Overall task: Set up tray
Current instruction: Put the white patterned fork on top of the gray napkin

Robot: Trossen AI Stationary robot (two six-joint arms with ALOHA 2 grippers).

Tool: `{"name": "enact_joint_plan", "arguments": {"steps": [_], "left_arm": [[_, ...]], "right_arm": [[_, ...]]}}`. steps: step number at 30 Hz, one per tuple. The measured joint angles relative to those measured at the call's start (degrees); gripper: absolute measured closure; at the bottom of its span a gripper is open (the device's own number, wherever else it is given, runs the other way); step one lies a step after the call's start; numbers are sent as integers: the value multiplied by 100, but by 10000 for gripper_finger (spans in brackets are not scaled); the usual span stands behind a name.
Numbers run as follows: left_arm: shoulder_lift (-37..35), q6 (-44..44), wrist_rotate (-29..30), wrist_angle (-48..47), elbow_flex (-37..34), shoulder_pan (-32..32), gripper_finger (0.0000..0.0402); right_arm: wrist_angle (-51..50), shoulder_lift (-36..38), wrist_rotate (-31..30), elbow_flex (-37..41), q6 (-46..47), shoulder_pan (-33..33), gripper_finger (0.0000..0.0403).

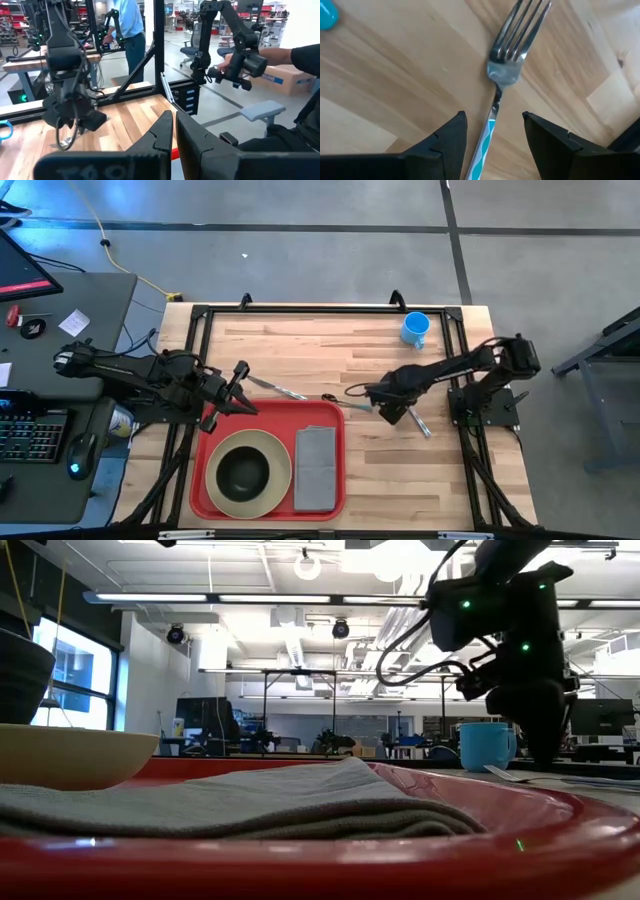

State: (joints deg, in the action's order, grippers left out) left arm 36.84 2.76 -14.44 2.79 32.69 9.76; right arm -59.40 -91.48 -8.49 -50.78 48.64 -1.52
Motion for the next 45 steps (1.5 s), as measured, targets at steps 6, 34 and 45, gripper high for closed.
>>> {"name": "enact_joint_plan", "arguments": {"steps": [6,34,45], "left_arm": [[0,-18,0,1,0,0,346],[-2,0,7,7,0,2,346],[-1,0,9,-35,2,1,346]], "right_arm": [[53,0,156,2,-506,383,215],[2035,1617,750,1797,-17,628,311],[2013,1617,515,1797,-262,628,359]]}}
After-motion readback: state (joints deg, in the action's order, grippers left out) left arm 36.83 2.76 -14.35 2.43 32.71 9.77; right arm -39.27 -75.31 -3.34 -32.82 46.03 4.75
